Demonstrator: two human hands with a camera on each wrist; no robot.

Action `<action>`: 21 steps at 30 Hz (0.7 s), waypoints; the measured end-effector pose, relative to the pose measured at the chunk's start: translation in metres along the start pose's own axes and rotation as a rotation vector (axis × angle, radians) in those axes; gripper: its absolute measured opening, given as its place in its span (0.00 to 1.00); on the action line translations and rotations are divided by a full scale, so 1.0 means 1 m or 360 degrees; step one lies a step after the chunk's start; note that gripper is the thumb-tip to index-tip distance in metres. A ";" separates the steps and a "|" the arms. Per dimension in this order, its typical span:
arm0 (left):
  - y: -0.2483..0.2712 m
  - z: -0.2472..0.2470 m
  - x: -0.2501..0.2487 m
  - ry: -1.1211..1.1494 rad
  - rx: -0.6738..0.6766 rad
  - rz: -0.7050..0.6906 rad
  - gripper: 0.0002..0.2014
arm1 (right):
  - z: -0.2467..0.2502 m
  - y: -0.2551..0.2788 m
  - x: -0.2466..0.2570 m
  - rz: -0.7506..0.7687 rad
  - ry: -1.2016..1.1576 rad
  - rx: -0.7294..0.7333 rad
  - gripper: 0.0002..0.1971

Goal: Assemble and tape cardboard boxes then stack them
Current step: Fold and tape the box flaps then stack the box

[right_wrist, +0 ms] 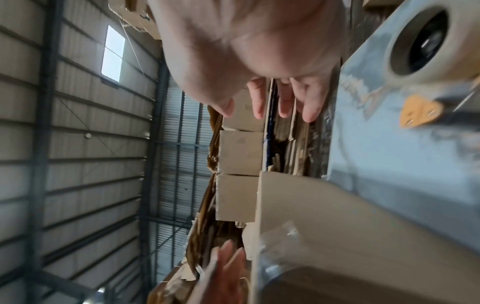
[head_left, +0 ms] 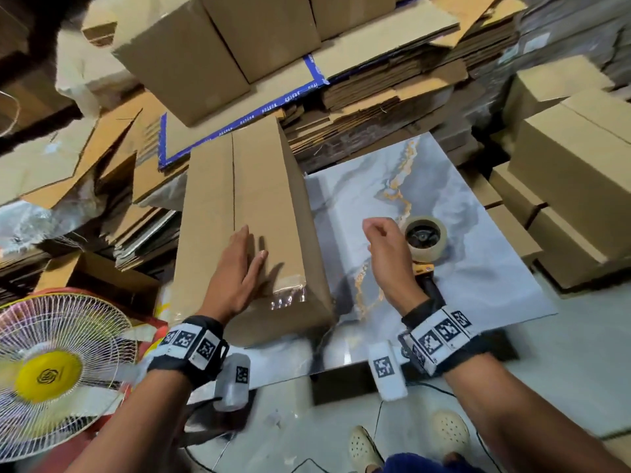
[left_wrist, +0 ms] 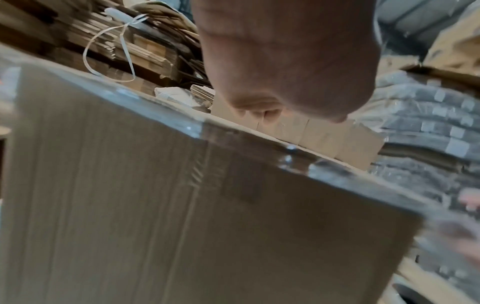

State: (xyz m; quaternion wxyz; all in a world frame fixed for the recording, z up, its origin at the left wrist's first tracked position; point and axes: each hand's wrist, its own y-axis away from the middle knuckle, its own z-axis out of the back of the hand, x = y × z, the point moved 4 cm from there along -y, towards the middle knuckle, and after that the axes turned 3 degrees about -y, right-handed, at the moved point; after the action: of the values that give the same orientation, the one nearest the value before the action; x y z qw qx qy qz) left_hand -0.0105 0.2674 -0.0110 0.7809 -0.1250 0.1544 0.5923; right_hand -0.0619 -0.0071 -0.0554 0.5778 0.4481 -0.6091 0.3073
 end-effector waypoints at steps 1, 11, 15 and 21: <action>-0.006 0.000 0.002 -0.0058 -0.0021 -0.0062 0.41 | -0.015 0.003 0.007 0.0008 -0.0091 0.0060 0.09; -0.023 -0.020 0.015 -0.0362 0.0072 -0.0262 0.40 | -0.117 0.017 -0.012 -0.0137 -0.0296 0.0434 0.27; -0.024 -0.021 0.016 -0.0407 0.0085 -0.0249 0.39 | -0.125 0.011 -0.055 -0.0287 -0.0220 0.0458 0.36; -0.024 -0.021 0.016 -0.0373 0.0081 -0.0246 0.40 | -0.106 0.002 -0.092 -0.0331 0.0341 0.0485 0.32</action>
State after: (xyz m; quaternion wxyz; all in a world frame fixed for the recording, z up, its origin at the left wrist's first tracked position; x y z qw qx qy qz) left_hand 0.0151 0.2675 -0.0359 0.8397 -0.0466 0.0671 0.5368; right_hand -0.0241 0.1060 -0.1300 0.5934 0.5554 -0.4411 0.3805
